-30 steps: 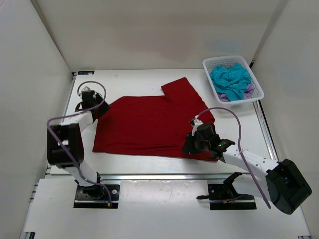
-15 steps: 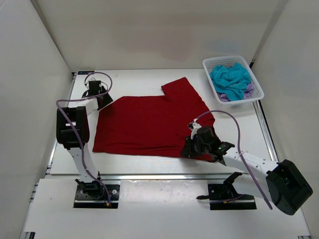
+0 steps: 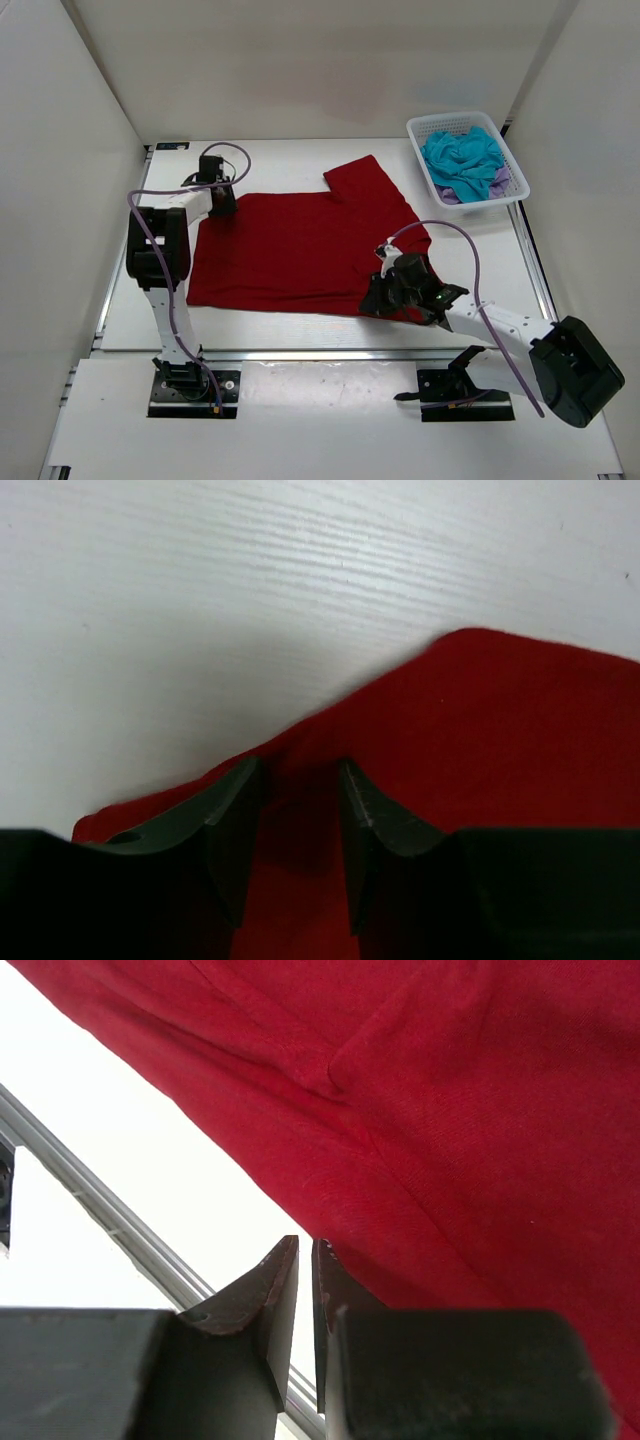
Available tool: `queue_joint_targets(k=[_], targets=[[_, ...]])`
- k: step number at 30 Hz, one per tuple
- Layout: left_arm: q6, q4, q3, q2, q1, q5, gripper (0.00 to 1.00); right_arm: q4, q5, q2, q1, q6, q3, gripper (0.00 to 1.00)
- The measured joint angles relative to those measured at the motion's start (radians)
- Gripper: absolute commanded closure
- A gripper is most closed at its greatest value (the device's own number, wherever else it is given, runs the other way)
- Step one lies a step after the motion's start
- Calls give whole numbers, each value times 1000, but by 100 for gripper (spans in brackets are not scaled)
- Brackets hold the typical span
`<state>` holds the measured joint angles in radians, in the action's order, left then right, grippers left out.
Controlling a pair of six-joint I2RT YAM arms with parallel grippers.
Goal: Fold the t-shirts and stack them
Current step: Fold the flattened tshirt in 1/3 of the way
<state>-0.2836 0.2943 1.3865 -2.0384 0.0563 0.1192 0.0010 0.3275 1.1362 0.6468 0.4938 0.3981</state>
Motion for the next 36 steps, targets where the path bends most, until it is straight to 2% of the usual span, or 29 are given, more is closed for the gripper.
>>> queue_joint_targets(k=[2, 5, 6, 10, 15, 17, 18, 20, 21, 22, 23, 26, 29, 33, 36], targets=[[18, 24, 4, 0, 5, 0, 64, -2, 0, -10, -1, 0, 0, 89], [26, 50, 13, 0, 16, 4, 95, -3, -1, -43, -12, -1, 0, 90], [28, 50, 13, 1, 18, 7, 100, -4, -1, -54, -14, -1, 0, 89], [27, 31, -34, 38, 40, 48, 100, -5, -1, -93, -28, -1, 0, 89], [-11, 7, -206, 235, 119, 114, 100, 3, 2, -99, -34, 0, -4, 89], [-32, 7, -262, 326, 175, 142, 98, 11, 5, -90, -34, 0, -4, 89], [-45, 2, -290, 373, 207, 152, 90, 14, 5, -84, -34, 0, -4, 89], [-80, -19, -362, 464, 264, 137, 61, 17, 6, -74, -32, 0, -3, 89], [-92, -24, -395, 496, 276, 119, 54, 19, 6, -68, -32, 0, -3, 88], [-110, -38, -439, 529, 278, 96, 42, 21, 7, -62, -30, -1, -3, 89], [-128, -44, -492, 557, 272, 72, 36, 22, 7, -54, -26, -1, -1, 89], [-160, -40, -635, 620, 229, 20, 35, 26, 9, -43, -24, -1, 5, 88], [-182, -10, -714, 687, 182, -19, 42, 35, 10, -39, -19, -2, 11, 88], [-215, -31, -705, 800, 121, -53, 44, 42, 11, -22, 0, -1, 24, 89], [-225, -64, -618, 777, 122, -56, 47, 45, 10, -10, 16, 0, 27, 88]])
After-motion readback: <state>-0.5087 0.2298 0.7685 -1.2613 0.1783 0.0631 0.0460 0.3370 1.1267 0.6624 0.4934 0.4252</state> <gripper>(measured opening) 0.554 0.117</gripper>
